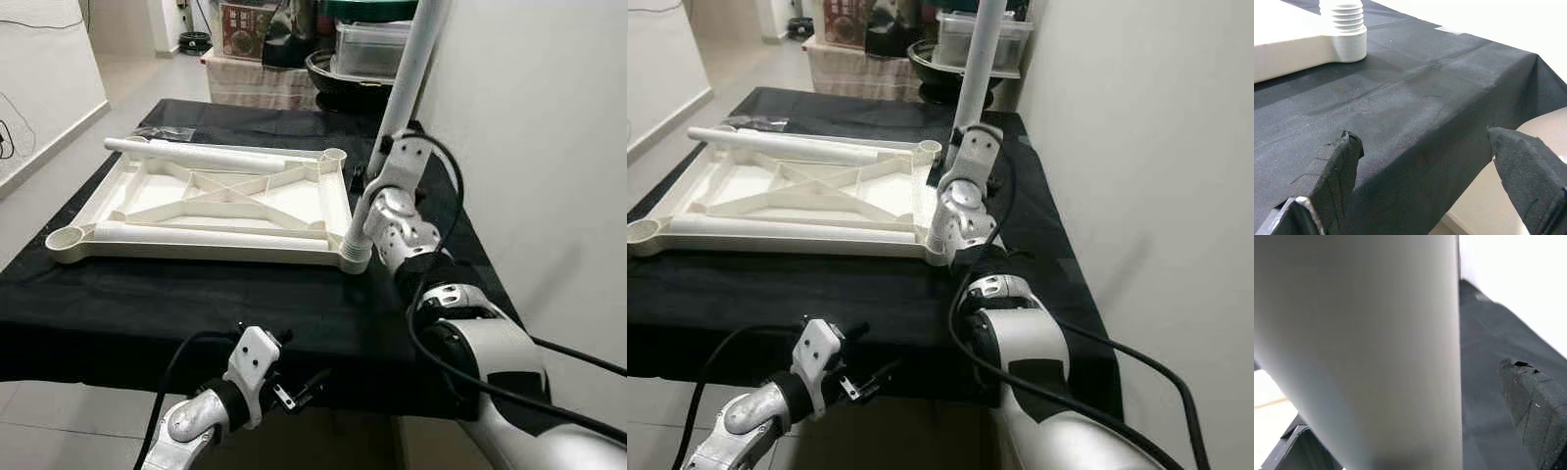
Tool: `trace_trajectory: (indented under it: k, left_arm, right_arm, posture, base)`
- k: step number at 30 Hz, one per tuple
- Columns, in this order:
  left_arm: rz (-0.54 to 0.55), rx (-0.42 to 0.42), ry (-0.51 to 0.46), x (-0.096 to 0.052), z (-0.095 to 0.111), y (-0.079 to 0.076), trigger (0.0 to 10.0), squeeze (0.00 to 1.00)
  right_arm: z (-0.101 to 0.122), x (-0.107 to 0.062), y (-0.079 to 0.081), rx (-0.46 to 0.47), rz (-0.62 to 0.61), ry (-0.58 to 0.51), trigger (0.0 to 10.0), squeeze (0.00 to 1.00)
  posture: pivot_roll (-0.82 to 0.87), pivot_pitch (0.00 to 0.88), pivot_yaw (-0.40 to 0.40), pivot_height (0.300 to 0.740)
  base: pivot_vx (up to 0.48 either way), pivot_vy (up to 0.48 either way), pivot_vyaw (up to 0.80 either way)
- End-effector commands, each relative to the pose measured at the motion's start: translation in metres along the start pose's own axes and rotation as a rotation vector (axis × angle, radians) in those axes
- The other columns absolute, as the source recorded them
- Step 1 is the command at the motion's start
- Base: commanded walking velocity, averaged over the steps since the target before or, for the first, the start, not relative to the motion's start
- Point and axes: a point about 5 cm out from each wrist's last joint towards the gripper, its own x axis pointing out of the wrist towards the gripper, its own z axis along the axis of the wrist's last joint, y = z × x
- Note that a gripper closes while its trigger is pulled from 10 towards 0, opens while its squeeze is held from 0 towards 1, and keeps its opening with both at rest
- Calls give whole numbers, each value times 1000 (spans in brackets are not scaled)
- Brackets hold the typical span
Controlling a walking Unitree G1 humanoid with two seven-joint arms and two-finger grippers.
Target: Building children table
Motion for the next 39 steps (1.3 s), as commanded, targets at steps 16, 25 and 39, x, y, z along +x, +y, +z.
trace_trajectory:
  k: [16,25,39]
  left_arm:
    - [-16,1,18,-3,-4,1,10000,0]
    - [-14,0,21,-6,-4,1,10000,0]
    - [-20,1,24,-6,-4,2,10000,0]
  right_arm:
    - [19,-10,-14,-22,78,-116,10000,1000]
    - [15,-27,-26,-63,182,-106,10000,1000]
    - [11,-42,-25,-53,305,-80,10000,1000]
  posture:
    - [-30,0,-93,740]
    - [-30,0,-86,740]
    - [-32,0,-77,740]
  base:
    - [0,0,0]
    - [0,0,0]
    - [0,0,0]
